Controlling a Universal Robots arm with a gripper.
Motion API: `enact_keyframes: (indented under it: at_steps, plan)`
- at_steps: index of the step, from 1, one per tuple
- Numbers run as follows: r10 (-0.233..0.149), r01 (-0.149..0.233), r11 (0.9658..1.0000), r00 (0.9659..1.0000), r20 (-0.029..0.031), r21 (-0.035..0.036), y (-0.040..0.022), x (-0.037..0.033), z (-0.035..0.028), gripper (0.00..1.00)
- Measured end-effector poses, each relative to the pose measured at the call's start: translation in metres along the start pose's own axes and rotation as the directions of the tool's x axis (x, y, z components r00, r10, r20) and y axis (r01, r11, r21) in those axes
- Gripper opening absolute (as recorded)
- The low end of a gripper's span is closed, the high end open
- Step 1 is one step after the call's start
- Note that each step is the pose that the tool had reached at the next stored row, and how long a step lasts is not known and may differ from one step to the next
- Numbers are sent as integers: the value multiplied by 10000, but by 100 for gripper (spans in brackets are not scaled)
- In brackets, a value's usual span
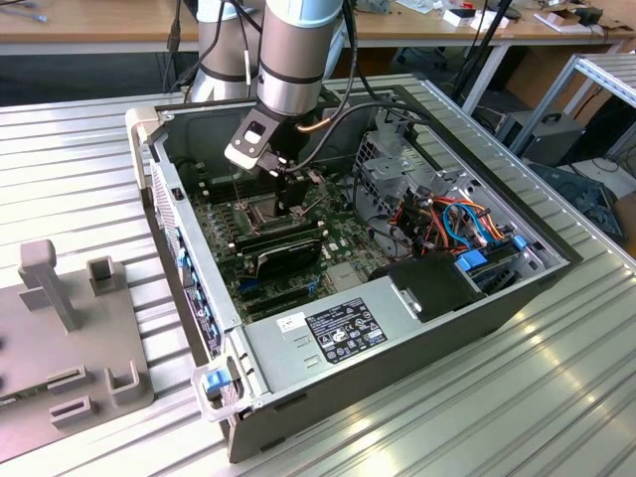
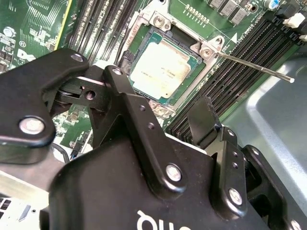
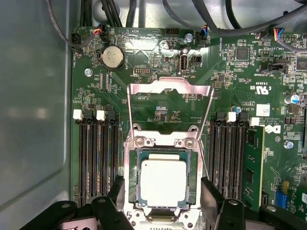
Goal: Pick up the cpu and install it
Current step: 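Place the cpu into insertion slot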
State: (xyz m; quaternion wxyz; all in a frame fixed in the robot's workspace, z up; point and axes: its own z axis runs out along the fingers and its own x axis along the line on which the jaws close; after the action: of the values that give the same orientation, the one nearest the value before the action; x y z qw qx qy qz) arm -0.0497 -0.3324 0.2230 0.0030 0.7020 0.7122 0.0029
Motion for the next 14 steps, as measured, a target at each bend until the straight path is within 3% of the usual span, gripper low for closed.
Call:
enact_keyframes:
  at_steps: [4, 7, 9, 14]
  plan:
    - [1, -1, 10000, 10000, 0, 17, 0, 0, 0, 72]
    - [0, 0, 10000, 10000, 0, 34, 0, 0, 0, 47]
    - [1, -1, 10000, 10000, -1, 43, 0, 0, 0, 41]
    - [0, 0, 10000, 10000, -1, 65, 0, 0, 0, 11]
